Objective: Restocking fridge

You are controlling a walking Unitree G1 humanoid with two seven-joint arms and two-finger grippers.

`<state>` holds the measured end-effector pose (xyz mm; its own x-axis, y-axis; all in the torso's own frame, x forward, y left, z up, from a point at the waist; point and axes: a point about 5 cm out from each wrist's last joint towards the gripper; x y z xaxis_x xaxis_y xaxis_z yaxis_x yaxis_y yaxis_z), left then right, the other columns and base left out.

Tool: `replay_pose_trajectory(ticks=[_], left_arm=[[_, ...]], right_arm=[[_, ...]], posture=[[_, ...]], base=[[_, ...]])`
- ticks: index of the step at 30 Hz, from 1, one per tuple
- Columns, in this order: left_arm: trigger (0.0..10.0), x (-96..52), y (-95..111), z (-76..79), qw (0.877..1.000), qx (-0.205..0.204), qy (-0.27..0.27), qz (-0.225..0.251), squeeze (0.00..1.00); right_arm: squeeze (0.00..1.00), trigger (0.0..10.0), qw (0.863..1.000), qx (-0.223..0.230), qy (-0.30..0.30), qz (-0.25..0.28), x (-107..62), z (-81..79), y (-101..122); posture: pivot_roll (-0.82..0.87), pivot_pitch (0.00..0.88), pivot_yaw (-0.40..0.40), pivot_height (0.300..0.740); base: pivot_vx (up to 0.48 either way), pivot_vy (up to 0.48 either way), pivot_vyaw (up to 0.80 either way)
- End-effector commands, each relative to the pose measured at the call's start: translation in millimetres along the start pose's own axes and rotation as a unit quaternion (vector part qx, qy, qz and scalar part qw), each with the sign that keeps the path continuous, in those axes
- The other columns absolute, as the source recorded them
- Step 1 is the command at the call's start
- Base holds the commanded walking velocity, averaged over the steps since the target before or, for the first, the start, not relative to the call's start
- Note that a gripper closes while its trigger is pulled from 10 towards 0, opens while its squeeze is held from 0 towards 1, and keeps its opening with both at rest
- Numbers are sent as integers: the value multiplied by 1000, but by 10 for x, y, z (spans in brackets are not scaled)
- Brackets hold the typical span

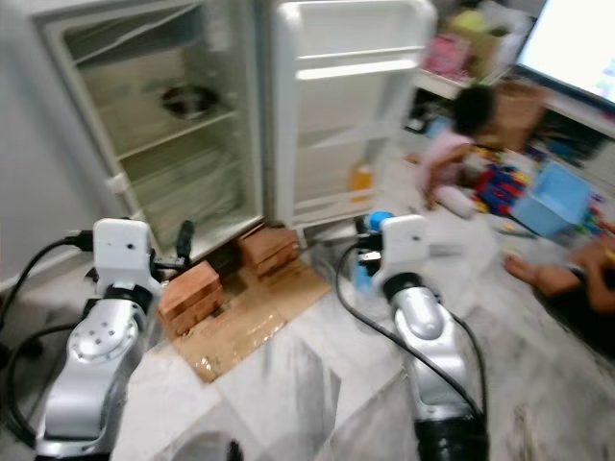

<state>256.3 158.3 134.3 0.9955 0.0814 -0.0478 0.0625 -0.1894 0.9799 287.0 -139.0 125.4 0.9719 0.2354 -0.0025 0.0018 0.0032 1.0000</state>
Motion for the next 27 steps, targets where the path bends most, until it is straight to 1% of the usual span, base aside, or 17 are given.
replay_pose_trajectory(ticks=[1,2,6,7,9,11,14,15,16,18,20,23,25,27], left_arm=[[10000,11,65,84,1000,-4,-9,19,0],[10000,16,85,86,1000,8,-3,28,0],[10000,18,80,91,1000,2,-2,24,0],[10000,23,53,82,1000,0,3,6,0],[10000,28,25,76,1000,-6,7,-6,0],[10000,28,10,81,1000,0,4,-6,0],[10000,16,-26,106,1000,22,-8,-10,0],[10000,16,-26,106,1000,22,-8,-10,0],[10000,10,-57,128,999,35,-23,-18,0],[10000,9,-63,133,999,40,-27,-20,0],[10000,12,-112,169,996,59,-53,-33,0],[10000,11,-89,177,995,59,-72,-21,0],[10000,20,-68,179,994,69,-81,-12,0],[10000,30,-56,179,994,67,-85,-12,0]], right_arm=[[0,10000,1000,-21,-3,20,0,78,85],[0,10000,999,-25,3,24,16,59,99],[0,10000,999,-22,3,25,29,54,105],[0,10000,999,-21,3,26,38,53,111],[0,10000,1000,-14,3,26,42,52,109],[0,10000,999,-7,-3,31,36,63,113],[0,10000,999,-1,-16,31,10,92,90],[0,10000,999,-1,-16,31,10,92,90],[0,10000,999,11,-34,30,-17,119,53],[0,10000,999,15,-39,29,-23,126,39],[0,10000,998,20,-54,28,-41,127,-2],[0,10000,997,26,-68,27,-53,113,-33],[0,10000,997,30,-74,24,-56,97,-57],[0,10000,996,32,-76,22,-49,94,-70]], posture=[[70,23,-65,740],[71,22,-66,740],[71,20,-67,740],[71,21,-68,740],[70,21,-68,740],[68,22,-67,740],[76,14,-51,740],[76,14,-51,740],[82,8,-35,740],[82,8,-35,740],[94,0,-9,740],[97,0,0,740],[100,0,1,740],[100,0,-5,740]], base=[[480,0,781],[480,0,788],[476,0,783],[379,-289,769],[322,-352,538],[292,-379,0],[276,-390,0],[277,-390,0],[274,-390,0],[274,-390,0],[137,0,0],[0,0,0],[0,0,0],[0,0,0]])
Point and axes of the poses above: a point about 5 cm out from each wrist's last joint towards the gripper, its own x axis pointing out of the wrist towards the gripper, its own y axis along the axis of the wrist's last joint, z = x × y, and after that the axes turned 3 degrees about x, right-handed
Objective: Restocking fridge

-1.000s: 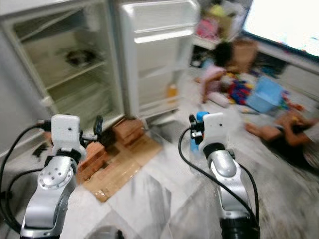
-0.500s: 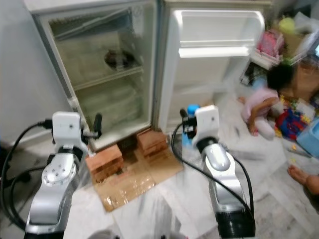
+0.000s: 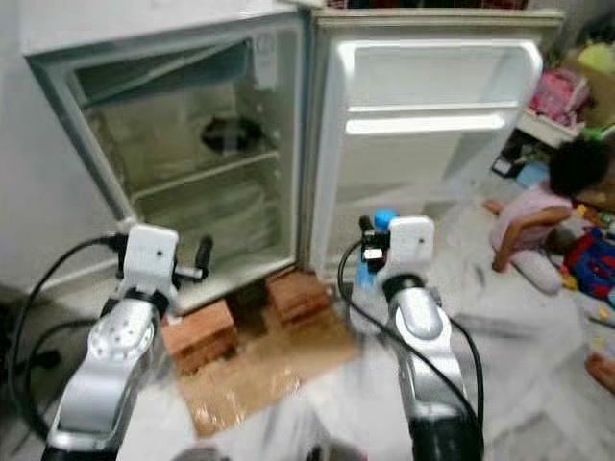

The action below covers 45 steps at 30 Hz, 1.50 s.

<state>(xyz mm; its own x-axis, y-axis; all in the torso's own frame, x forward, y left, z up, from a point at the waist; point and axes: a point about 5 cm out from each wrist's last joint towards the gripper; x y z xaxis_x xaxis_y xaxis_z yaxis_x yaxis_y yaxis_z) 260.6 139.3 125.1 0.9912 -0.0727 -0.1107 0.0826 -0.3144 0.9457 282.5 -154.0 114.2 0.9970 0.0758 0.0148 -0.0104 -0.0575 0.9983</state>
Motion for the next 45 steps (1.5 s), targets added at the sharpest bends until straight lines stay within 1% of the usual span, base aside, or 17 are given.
replay_pose_trajectory(ticks=[1,2,3,7,12,17,21,23,32,35,38,42,45], left_arm=[[10000,-2,5,-26,1000,-3,-2,3,0],[10000,-2,5,-26,1000,-3,-2,3,0],[10000,9,29,-30,1000,-14,1,10,0],[10000,24,57,-12,1000,-24,6,16,0],[10000,6,54,8,999,-26,8,16,0],[10000,-4,28,-9,1000,-18,12,13,0],[10000,0,46,-27,1000,-18,15,18,0],[10000,-9,63,-28,999,-14,4,30,0],[10000,-25,27,-13,1000,-17,7,19,0],[10000,-20,10,-46,999,-23,22,15,0],[10000,-30,-3,-61,999,-27,25,12,0],[10000,-47,-51,-111,999,-38,37,-1,0],[10000,-41,-52,-133,998,-35,42,-1,0]], right_arm=[[0,10000,1000,4,4,11,29,-45,42],[0,10000,1000,4,4,11,29,-45,42],[0,10000,1000,4,4,11,45,-39,50],[0,10000,1000,1,5,14,103,-6,80],[0,10000,1000,0,10,19,150,7,110],[0,10000,1000,1,16,20,182,-35,107],[0,10000,1000,2,19,21,189,-54,106],[0,10000,1000,2,20,20,188,-52,104],[0,10000,1000,1,13,27,175,-13,131],[0,10000,1000,0,14,28,179,-5,139],[0,10000,1000,-1,16,26,180,-4,127],[0,10000,999,1,23,27,186,-29,135],[0,10000,999,1,23,28,190,-33,139]], posture=[[100,0,-7,740],[100,0,-7,740],[101,0,-15,740],[101,0,-39,740],[107,0,-55,740],[118,0,-67,740],[119,0,-68,740],[116,0,-67,740],[105,0,-70,740],[105,4,-74,740],[106,6,-76,740],[106,12,-77,740],[105,13,-78,740]], base=[[0,0,0],[0,0,0],[0,-345,0],[0,-471,0],[0,-465,0],[0,-465,0],[0,-460,0],[424,0,0],[480,0,0],[480,0,0],[480,0,0],[467,0,0],[446,0,0]])
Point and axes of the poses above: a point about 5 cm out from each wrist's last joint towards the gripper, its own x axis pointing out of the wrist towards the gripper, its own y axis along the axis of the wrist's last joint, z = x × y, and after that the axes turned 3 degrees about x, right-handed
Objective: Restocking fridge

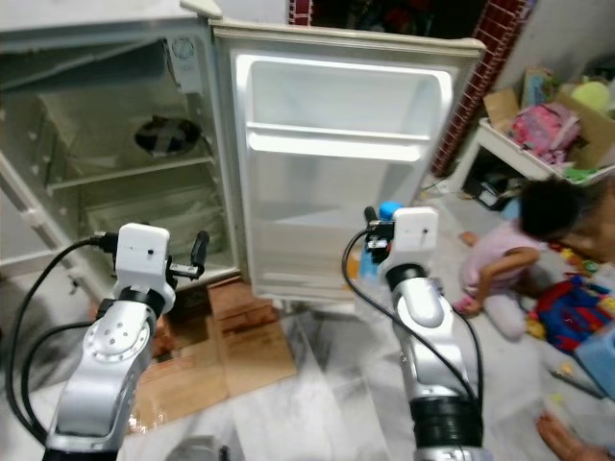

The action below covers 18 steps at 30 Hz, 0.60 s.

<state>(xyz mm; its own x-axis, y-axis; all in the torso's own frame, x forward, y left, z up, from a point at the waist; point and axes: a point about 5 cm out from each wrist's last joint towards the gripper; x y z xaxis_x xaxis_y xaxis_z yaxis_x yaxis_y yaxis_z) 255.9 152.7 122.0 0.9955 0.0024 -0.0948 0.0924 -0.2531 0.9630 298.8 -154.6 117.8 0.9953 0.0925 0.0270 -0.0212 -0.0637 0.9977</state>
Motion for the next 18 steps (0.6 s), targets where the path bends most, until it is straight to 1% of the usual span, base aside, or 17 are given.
replay_pose_trajectory(ticks=[1,3,5,10,12,14,16,18], left_arm=[[10000,17,26,-18,1000,-6,4,1,0],[10000,22,30,-11,1000,-9,3,1,0],[10000,24,36,-1,1000,0,3,3,0],[10000,19,30,3,1000,0,9,0,0],[10000,10,18,4,1000,-3,11,-5,0],[10000,-5,-3,1,1000,4,11,-13,0],[10000,-26,1,-18,1000,-4,16,-11,0],[10000,-52,-9,-47,1000,-4,27,-11,0]], right_arm=[[0,10000,1000,-2,15,22,29,-50,104],[0,10000,1000,-3,15,22,28,-48,103],[0,10000,1000,-4,15,21,30,-43,104],[0,10000,1000,-6,13,22,38,-27,113],[0,10000,1000,-7,13,22,41,-21,113],[0,10000,1000,-12,15,22,44,-17,112],[0,10000,1000,-12,14,22,52,-7,113],[0,10000,1000,-12,12,22,64,3,109]], posture=[[105,13,-78,740],[103,14,-79,740],[101,14,-79,740],[99,13,-79,740],[100,12,-77,740],[103,12,-78,740],[108,11,-78,740],[116,6,-76,740]], base=[[442,0,0],[439,0,0],[428,0,0],[393,0,0],[0,0,0],[0,0,0],[0,0,0],[0,0,0]])
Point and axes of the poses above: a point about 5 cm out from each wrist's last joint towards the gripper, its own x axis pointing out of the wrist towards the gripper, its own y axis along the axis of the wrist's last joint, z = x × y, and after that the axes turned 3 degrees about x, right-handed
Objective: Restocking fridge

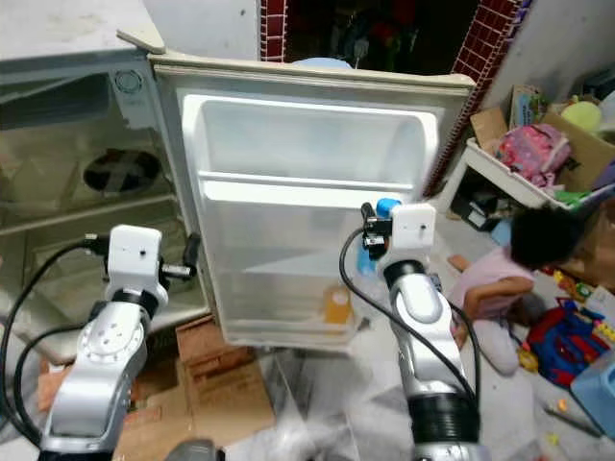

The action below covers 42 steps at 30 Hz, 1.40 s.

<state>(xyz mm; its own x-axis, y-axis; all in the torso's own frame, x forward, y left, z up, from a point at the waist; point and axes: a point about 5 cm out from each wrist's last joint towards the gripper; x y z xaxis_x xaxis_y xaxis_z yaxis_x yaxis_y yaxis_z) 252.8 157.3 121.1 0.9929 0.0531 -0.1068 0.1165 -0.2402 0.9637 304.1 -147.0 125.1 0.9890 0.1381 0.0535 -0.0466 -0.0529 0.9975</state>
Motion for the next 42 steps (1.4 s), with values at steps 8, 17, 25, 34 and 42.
replay_pose_trajectory(ticks=[8,17,25,34,42], left_arm=[[10000,-61,-25,-58,1000,-15,19,-17,0],[10000,43,69,-32,1000,-4,23,5,0],[10000,134,125,-114,999,-3,45,7,0],[10000,77,-19,-137,998,-4,63,-31,0],[10000,-81,-211,-150,998,2,29,-60,0]], right_arm=[[0,10000,1000,9,-24,11,25,62,7],[0,10000,1000,9,-16,22,87,43,29],[0,10000,999,-2,-5,37,254,24,137],[0,10000,999,17,6,31,231,-23,124],[0,10000,999,30,34,4,105,-112,11]], posture=[[132,0,-61,740],[134,0,-68,730],[143,0,-75,730],[127,0,-84,730],[107,0,-100,730]], base=[[0,0,0],[0,0,0],[0,0,0],[0,0,0],[0,236,0]])
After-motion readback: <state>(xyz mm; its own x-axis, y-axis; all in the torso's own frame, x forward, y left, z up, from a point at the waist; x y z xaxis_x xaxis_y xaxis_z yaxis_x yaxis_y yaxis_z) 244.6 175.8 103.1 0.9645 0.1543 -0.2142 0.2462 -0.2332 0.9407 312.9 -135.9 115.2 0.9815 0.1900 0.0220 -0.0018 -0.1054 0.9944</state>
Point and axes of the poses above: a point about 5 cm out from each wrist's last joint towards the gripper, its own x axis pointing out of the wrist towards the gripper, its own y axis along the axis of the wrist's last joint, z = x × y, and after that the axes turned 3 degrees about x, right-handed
